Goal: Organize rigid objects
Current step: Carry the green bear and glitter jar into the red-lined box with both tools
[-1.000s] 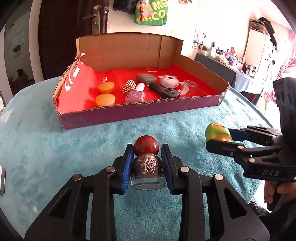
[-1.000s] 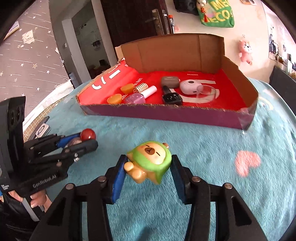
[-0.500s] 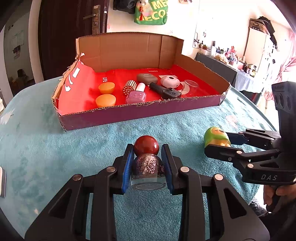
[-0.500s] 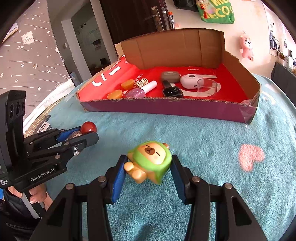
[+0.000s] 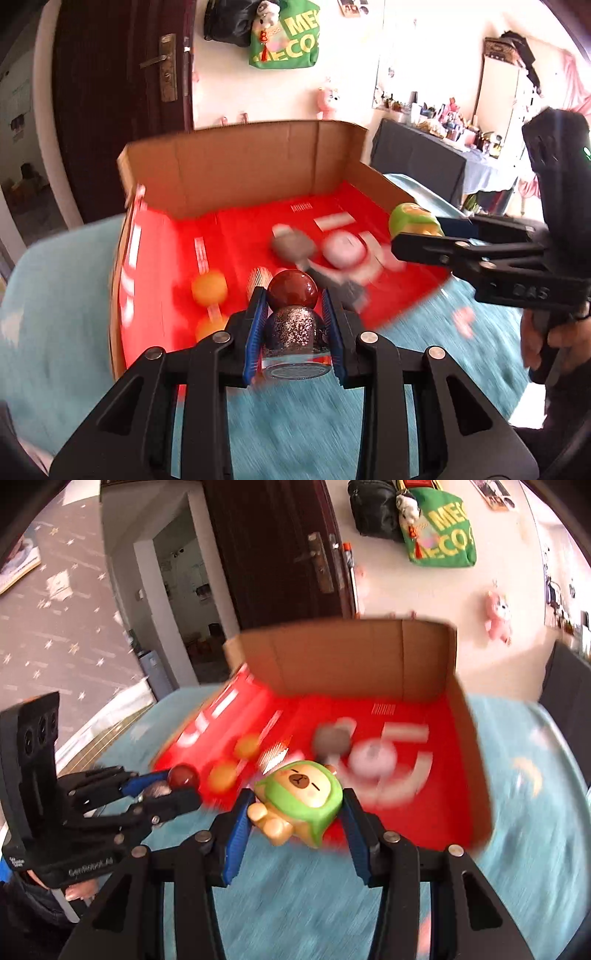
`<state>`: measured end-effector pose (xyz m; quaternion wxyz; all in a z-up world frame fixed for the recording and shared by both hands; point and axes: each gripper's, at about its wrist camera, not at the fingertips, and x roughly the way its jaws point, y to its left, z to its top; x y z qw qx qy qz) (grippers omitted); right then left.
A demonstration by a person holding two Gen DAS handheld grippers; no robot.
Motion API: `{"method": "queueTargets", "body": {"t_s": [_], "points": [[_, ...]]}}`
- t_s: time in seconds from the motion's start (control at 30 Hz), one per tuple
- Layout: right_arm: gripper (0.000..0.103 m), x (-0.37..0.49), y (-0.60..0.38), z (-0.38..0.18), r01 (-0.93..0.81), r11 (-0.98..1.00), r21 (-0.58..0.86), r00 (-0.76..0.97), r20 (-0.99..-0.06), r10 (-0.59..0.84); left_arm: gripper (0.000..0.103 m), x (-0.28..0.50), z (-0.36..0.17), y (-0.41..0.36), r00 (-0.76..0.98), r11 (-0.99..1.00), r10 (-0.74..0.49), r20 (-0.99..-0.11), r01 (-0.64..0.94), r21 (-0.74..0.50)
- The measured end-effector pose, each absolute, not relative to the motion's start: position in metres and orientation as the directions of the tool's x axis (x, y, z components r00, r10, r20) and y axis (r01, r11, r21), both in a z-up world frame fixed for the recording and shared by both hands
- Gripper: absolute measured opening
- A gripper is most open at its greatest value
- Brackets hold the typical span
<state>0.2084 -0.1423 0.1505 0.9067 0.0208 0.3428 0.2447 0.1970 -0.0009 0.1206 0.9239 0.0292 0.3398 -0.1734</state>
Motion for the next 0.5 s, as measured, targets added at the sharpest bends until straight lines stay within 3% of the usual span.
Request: {"method": "queueTargets", "body": {"t_s": [0.23,0.5], "points": [[0.05,0.335,-0.126,0.135,-0.374,0.925,0.07,0.568,-0.77,0.289,0.029,0.301,0.106,-0.008,0.634,0.949,-0.215,-0.743,0.315,-0.005],[0.05,0.397,-0.124,0.103,-0.329,0.943,0.056,0.44,-0.874,0.206,0.029,0.345,0.072,-0.017,0.531,0.949,-0.157,-0.833,0.316,0.023]]}}
